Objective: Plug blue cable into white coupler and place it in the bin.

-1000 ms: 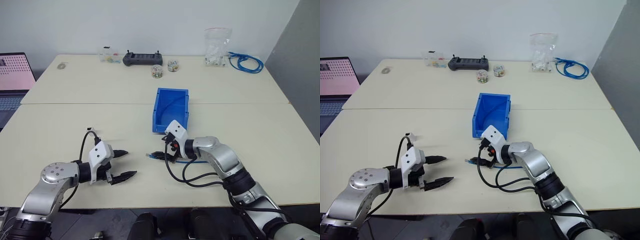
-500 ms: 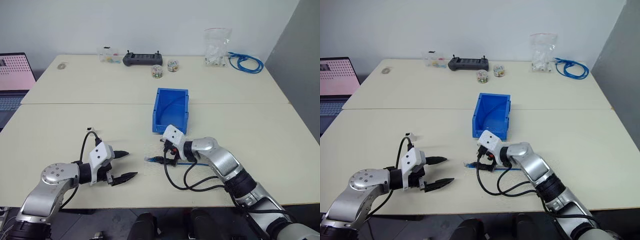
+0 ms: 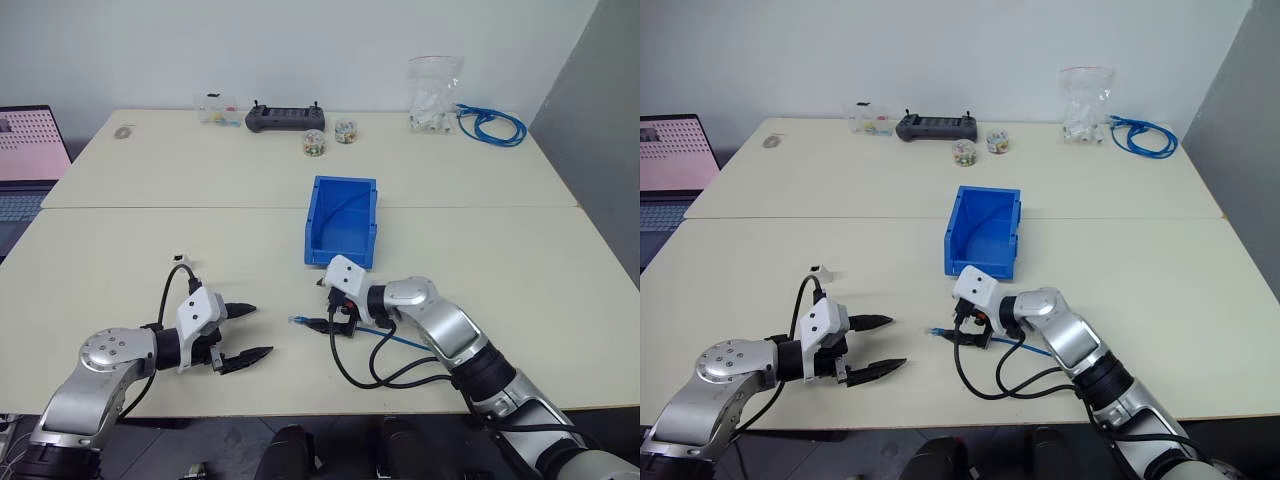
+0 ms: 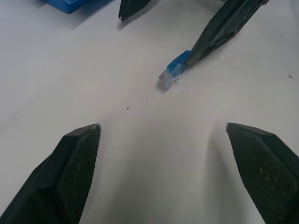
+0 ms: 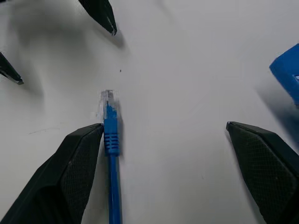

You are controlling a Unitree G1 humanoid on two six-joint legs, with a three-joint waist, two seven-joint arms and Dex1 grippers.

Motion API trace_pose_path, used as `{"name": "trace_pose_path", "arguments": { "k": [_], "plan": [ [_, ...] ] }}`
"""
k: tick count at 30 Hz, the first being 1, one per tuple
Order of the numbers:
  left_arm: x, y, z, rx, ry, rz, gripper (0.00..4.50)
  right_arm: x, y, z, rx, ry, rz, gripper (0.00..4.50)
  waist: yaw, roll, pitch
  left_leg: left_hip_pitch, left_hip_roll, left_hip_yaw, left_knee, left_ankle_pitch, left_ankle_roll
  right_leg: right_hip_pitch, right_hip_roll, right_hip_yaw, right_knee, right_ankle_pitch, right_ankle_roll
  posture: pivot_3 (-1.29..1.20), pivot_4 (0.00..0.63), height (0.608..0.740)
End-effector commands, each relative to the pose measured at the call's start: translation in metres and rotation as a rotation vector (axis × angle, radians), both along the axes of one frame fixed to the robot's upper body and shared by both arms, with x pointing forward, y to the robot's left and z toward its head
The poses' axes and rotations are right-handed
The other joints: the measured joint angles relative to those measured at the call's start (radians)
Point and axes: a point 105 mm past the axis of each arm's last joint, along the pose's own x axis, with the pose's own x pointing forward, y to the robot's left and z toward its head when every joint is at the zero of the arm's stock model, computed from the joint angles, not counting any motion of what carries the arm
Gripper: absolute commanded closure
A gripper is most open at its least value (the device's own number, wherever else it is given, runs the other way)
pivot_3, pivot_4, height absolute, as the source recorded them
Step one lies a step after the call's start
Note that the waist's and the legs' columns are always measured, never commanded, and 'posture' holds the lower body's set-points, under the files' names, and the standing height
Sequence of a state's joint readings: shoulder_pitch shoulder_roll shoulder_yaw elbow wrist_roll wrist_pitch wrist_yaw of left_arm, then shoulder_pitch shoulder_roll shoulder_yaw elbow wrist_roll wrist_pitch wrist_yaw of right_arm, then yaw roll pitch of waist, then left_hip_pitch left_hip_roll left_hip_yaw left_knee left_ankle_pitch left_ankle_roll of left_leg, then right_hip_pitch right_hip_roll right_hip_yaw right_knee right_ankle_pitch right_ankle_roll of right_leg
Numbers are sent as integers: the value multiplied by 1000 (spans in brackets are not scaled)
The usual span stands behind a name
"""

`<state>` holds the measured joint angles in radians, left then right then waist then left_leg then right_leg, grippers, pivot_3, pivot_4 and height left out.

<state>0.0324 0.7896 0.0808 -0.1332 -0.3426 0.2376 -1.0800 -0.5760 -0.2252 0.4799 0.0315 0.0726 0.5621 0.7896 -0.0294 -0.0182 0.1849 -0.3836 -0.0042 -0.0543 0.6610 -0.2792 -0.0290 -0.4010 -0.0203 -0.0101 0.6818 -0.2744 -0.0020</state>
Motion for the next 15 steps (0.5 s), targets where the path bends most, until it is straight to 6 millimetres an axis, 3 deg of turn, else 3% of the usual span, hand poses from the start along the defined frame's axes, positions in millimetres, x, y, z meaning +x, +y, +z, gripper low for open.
{"name": "trace_pose_path", "arguments": {
  "k": [1, 7, 15],
  "plan": [
    [4, -3, 6, 3, -39, -15, 0, 0, 3, 21, 61, -8, 8, 23, 0, 0, 0, 0, 0, 0, 0, 0, 0, 0, 0, 0, 0, 0, 0, 0, 150, 740],
    [4, -5, 7, 1, -39, -24, 0, -1, 2, 21, 57, -2, 8, 23, 0, 0, 0, 0, 0, 0, 0, 0, 0, 0, 0, 0, 0, 0, 0, 0, 150, 740],
    [4, -8, 8, 1, -36, -34, 0, -20, 9, 20, 41, 25, 117, 23, 0, 0, 0, 0, 0, 0, 0, 0, 0, 0, 0, 0, 0, 0, 0, 0, 150, 740]
  ]
}}
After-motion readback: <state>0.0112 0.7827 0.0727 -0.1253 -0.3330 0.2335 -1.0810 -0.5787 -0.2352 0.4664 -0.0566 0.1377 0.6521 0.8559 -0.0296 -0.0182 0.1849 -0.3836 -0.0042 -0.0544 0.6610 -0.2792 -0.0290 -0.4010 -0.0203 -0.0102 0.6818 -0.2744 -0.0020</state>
